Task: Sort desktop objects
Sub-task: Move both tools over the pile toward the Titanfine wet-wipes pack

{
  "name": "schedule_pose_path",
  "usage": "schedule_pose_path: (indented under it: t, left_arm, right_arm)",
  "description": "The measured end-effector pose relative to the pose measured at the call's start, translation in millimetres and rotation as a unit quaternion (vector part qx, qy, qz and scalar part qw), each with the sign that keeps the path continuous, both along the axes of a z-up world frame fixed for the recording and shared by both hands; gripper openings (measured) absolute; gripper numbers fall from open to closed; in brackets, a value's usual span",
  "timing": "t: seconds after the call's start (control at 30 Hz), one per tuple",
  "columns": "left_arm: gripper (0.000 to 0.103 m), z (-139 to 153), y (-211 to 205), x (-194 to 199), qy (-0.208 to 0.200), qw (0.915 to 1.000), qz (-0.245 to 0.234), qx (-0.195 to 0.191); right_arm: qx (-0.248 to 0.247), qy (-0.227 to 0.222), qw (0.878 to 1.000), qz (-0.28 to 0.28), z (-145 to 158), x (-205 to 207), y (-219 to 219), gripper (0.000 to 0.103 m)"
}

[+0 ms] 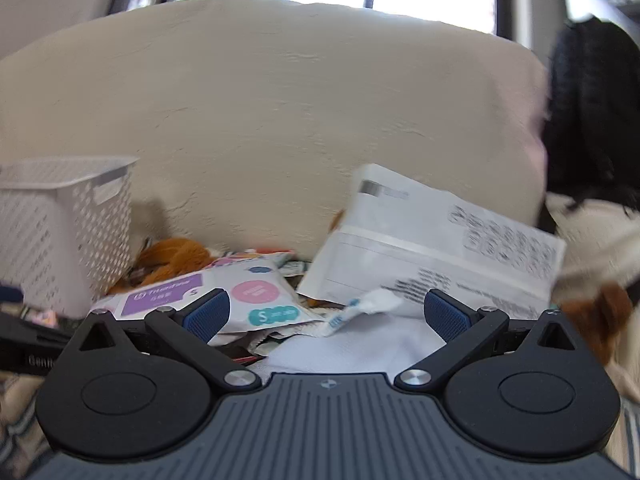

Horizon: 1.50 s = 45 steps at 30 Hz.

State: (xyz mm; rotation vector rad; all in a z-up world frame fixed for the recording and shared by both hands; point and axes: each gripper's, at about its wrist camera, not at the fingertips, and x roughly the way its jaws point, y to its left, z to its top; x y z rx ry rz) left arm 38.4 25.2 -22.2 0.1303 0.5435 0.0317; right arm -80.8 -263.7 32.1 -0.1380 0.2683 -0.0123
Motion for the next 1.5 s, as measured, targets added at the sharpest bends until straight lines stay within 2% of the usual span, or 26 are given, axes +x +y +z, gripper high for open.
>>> schedule_pose_path:
  t: [0.07, 0.2, 0.33, 0.5, 0.6, 0.73, 0.87, 1.0, 1.13, 1.33, 1.5]
  left_arm:
    - [0.103, -1.8, 0.6, -0.5, 0.0, 0.9999, -0.01, 0.013]
    - [0.103, -8.4, 0.6, -3.4, 0.012, 0.9992, -0.035, 0.012]
    - [0.103, -5.2, -8.1, -12.3, 0.002, 0.9983, -0.057, 0.007]
    - [0.103, -2.2, -35.7, -25.3, -0.022, 0.9943, -0.104, 0.008]
    - [0.103, -7.7, -50.9, -26.1, -0.013, 0.9925, -0.12, 0.019]
    - [0.103, -8.0, -49.7, -37.0, -0.02, 0.9909, -0.129, 0.032]
    - [0.103, -3.7, -40.5, -40.6, -0.018, 0.991, -0.133, 0.006]
    - [0.103, -2.8, -55.7, -43.6, -0.022, 0.9895, -0.142, 0.016]
    - [0.103, -5.1, -65.3, -42.5, -0.015, 0.9909, -0.13, 0.032]
    - [0.103, -2.6, -55.0, -32.0, 0.0, 0.9973, -0.069, 0.025]
    - [0.103, 2.8, -44.1, -28.1, 0.005, 0.9992, -0.039, -0.002]
  right_arm:
    - [-0.029, 0.003, 0.999, 0.016, -6.2, -2.1, 2.7, 0.103]
    - [-0.071, 0.032, 0.996, 0.047, -27.6, -9.8, 4.4, 0.103]
    - [-0.082, 0.043, 0.995, 0.032, -31.7, -11.0, -4.6, 0.103]
    - [-0.009, 0.049, 0.999, -0.012, -25.9, -10.4, -37.7, 0.103]
    - [-0.016, 0.05, 0.998, -0.032, -30.9, -9.7, -42.5, 0.103]
    - [0.018, 0.053, 0.998, -0.015, -27.7, -14.6, -51.9, 0.103]
    - [0.071, 0.053, 0.996, -0.019, -22.7, -13.2, -66.5, 0.103]
    - [0.135, 0.061, 0.989, -0.012, -21.6, -8.7, -73.6, 0.103]
    - [0.109, 0.059, 0.992, -0.025, -24.6, -5.9, -65.4, 0.103]
    - [0.106, 0.051, 0.992, -0.043, -22.6, -5.1, -59.5, 0.103]
    - [0.115, 0.045, 0.99, -0.069, -19.6, -4.7, -56.3, 0.103]
